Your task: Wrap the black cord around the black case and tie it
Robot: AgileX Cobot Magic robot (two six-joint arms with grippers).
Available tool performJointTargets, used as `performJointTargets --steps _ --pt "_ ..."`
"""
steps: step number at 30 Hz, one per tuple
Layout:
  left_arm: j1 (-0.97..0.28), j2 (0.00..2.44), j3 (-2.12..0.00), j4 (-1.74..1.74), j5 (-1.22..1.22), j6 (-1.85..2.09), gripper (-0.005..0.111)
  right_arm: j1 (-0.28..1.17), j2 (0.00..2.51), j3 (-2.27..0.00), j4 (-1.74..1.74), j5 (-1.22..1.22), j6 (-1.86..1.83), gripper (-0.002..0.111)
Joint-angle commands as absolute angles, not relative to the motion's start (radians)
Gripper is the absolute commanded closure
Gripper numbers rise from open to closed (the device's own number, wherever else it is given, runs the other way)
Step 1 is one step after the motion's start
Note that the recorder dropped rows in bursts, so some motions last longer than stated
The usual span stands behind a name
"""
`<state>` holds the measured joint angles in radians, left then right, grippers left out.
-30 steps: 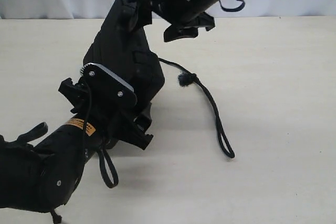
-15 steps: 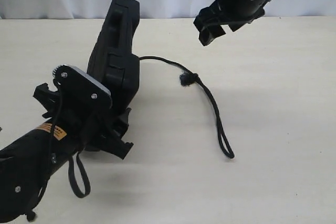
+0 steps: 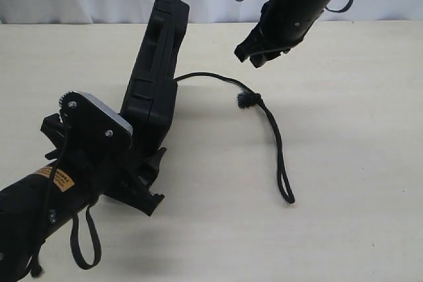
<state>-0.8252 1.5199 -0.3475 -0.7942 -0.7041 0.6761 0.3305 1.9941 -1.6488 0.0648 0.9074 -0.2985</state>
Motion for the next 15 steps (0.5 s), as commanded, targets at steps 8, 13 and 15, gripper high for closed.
performJointTargets --steps 8,13,15 --pt "-0.825 1.517 -0.339 -0.800 -0.641 0.650 0.107 0.326 2.144 -1.647 -0.024 0.795 -0.188 0.082" --pt "-0.825 1.517 -0.339 -0.800 -0.637 0.653 0.107 0.326 2.182 -1.651 -0.042 0.782 -0.195 0.082" --pt "-0.825 1.517 -0.339 -0.800 -0.632 0.653 0.107 0.326 2.199 -1.651 -0.042 0.780 -0.206 0.082"
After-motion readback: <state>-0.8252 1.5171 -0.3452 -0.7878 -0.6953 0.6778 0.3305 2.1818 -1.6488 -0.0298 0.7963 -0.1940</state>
